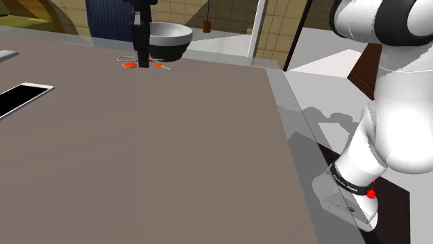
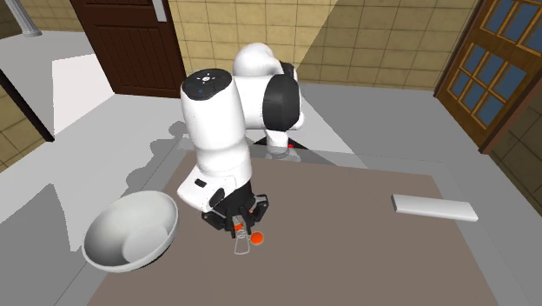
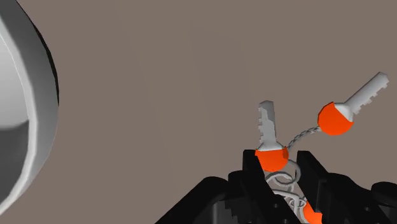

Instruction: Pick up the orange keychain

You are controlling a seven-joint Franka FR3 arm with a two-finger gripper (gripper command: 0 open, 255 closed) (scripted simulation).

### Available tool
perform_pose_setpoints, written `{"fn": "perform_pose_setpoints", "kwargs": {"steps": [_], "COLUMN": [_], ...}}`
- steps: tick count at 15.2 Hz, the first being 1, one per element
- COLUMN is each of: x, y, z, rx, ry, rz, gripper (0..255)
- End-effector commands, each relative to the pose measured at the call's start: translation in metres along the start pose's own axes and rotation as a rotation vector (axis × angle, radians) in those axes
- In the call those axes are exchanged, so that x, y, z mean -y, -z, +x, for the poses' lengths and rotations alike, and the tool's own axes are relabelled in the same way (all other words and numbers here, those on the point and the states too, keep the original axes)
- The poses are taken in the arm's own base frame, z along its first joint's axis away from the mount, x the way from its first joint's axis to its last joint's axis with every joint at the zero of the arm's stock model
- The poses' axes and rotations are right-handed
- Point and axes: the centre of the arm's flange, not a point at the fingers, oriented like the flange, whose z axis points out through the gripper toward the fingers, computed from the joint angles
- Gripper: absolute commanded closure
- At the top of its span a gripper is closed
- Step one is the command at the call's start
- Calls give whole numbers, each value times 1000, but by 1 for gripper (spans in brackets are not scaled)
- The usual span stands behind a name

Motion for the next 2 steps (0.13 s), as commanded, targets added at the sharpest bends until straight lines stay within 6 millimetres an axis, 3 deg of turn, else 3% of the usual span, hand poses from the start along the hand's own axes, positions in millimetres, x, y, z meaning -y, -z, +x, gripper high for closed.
{"fn": "perform_pose_setpoints", "kwargs": {"steps": [1, 2], "x": [0, 0], "y": [5, 5], "z": [0, 0], "rx": [0, 1], "ry": [0, 0], "rz": [0, 0], "gripper": [255, 255]}}
